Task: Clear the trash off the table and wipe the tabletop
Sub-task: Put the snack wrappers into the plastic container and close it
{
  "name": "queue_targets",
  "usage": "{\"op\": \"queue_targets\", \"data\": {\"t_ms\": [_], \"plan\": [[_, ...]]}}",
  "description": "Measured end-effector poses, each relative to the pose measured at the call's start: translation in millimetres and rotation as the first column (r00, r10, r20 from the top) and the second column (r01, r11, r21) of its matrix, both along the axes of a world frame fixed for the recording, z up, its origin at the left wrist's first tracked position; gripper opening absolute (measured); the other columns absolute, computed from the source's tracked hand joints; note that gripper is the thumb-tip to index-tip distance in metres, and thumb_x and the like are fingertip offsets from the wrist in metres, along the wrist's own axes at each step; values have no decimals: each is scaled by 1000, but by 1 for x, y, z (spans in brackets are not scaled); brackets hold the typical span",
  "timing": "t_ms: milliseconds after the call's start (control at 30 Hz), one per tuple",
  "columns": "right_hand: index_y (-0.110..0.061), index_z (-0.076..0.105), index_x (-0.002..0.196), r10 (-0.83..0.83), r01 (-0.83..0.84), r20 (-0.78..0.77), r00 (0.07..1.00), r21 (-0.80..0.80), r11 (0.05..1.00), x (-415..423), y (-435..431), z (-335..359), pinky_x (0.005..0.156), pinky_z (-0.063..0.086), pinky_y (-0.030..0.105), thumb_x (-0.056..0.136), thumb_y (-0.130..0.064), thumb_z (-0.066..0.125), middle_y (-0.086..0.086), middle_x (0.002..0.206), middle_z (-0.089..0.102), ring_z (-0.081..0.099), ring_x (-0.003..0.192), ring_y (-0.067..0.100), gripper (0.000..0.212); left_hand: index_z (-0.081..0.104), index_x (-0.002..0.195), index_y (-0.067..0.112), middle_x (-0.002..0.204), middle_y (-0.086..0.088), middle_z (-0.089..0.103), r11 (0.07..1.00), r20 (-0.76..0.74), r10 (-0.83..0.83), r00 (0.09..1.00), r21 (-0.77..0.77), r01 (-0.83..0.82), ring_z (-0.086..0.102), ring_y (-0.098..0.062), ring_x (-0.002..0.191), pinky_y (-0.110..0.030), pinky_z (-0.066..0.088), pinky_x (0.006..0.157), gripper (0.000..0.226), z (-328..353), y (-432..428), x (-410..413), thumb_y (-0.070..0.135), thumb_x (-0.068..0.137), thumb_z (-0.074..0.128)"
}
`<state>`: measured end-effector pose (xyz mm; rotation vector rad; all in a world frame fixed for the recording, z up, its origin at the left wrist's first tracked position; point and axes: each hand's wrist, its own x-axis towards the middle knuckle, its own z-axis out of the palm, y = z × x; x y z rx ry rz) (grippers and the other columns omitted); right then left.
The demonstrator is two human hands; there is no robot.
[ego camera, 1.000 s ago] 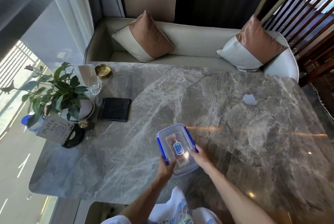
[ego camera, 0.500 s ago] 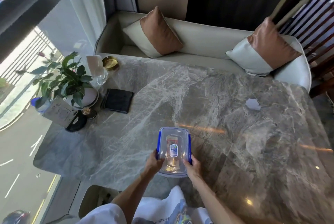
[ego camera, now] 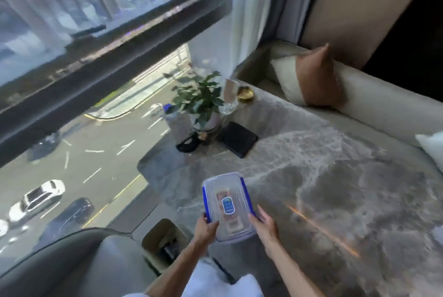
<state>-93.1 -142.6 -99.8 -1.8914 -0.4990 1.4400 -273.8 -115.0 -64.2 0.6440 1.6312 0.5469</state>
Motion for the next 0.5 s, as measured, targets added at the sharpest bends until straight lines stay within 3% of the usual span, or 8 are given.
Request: {"op": "queue_targets", "data": {"t_ms": [67,133,233,400,500], "plan": [[-12,45,139,35,-38,-79,996,-33,999,-24,26,-10,97,50,43,73,-26,79,10,123,64,64,106,23,76,57,110,-3,86,-7,68,990,24,138,990,-14,-138,66,-19,72,-24,54,51,47,-7,16,-27,8,66,69],[-19,56,129,109,-123,-165,980,-81,989,-56,54,5,81,54,41,67,-34,80,6,113,69,66,95,22,68,59,106,-1,89,-12,71,969,40,248,968,-20,-248,69,-24,75,-31,56,57,44,-14,34,-51,10,65,71],[-27,57,113,220,-241,-224,950,-71,968,-110,93,39,78,56,42,81,-24,73,0,113,67,66,99,21,36,53,105,3,97,-13,67,933,29,359,933,-21,-358,66,-23,80,-30,54,59,34,-9,62,-87,6,75,71],[-27,50,122,250,-269,-180,951,-91,959,-173,162,43,81,57,47,84,-13,69,4,116,64,65,103,27,44,47,111,5,103,-11,62,887,25,460,887,-47,-459,63,-22,82,-24,49,54,35,-18,110,-139,7,82,67],[-27,48,124,265,-282,-145,953,-111,953,-197,196,38,76,58,42,87,-12,64,4,118,62,63,101,24,44,51,110,4,103,-12,65,882,10,471,882,-34,-471,64,-17,78,-21,47,52,34,-27,134,-158,10,81,69]]}}
